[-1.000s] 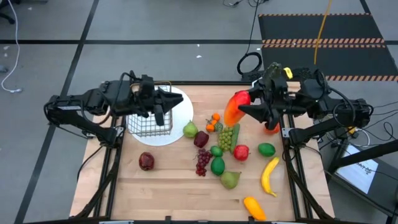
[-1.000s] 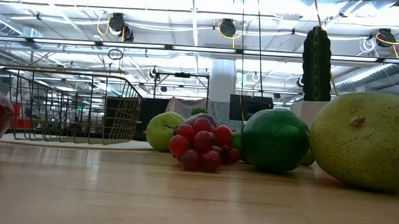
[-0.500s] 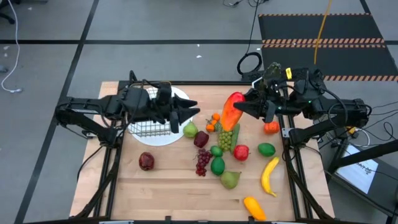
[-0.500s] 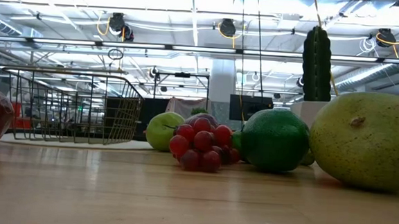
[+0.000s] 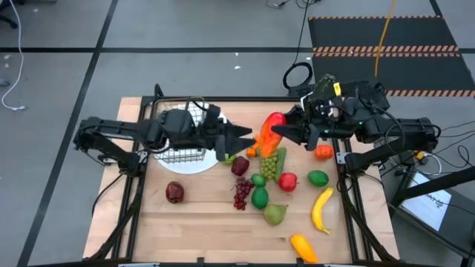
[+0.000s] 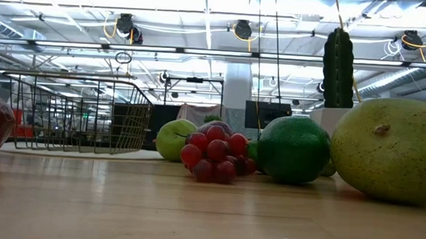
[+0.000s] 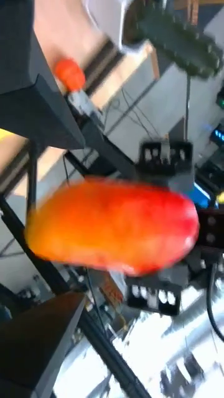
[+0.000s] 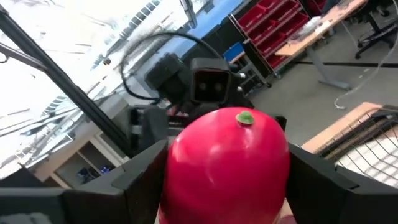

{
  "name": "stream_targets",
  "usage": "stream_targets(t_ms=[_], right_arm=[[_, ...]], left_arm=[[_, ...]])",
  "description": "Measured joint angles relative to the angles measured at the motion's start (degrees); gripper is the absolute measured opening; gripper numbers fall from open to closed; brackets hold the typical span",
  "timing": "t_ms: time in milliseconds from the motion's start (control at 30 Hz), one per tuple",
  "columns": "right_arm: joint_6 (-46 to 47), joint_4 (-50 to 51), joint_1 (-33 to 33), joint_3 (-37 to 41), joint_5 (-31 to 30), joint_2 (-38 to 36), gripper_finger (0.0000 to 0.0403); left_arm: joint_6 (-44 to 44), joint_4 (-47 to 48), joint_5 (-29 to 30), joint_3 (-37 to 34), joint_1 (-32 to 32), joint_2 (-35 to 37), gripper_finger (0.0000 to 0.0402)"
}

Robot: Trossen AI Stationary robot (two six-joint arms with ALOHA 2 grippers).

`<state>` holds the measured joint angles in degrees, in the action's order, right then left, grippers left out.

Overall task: Build produce basket
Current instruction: Put the red mango into the wire basket

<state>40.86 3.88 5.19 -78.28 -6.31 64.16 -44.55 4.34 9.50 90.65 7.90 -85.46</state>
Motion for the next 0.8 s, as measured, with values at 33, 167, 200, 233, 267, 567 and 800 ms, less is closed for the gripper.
stream_targets(t_ms=[33,167,200,233,267,567,800], right_arm=[[0.01,0.02,0.00,0.01,0.01,0.44,0.0268],[0.25,-0.09,0.00,0.02,0.30,1.69,0.0268],[0.40,-0.25,0.00,0.01,0.31,1.98,0.0268],[0.44,-0.20,0.00,0.00,0.34,2.19,0.0268],[0.44,-0.10,0.00,0.00,0.46,2.28,0.0268],[0.28,-0.34,0.02,0.00,0.46,2.67,0.0268],[-0.04,-0.57,0.02,0.00,0.38,2.60,0.0268]], left_arm=[[-0.05,-0.13,-0.74,-0.05,0.00,-0.26,0.0385],[0.08,-2.96,-1.85,-0.06,0.02,-2.56,0.0376],[0.25,-3.48,-2.51,-0.07,0.02,-2.97,0.0377],[0.28,-3.97,-2.86,-0.07,0.02,-3.57,0.0379],[0.30,-4.52,-3.22,-0.07,0.01,-4.21,0.0382],[1.02,-5.13,-4.94,-0.13,-0.18,-5.25,0.0346],[1.28,-4.90,-5.21,-0.13,-0.93,-5.20,0.0265]])
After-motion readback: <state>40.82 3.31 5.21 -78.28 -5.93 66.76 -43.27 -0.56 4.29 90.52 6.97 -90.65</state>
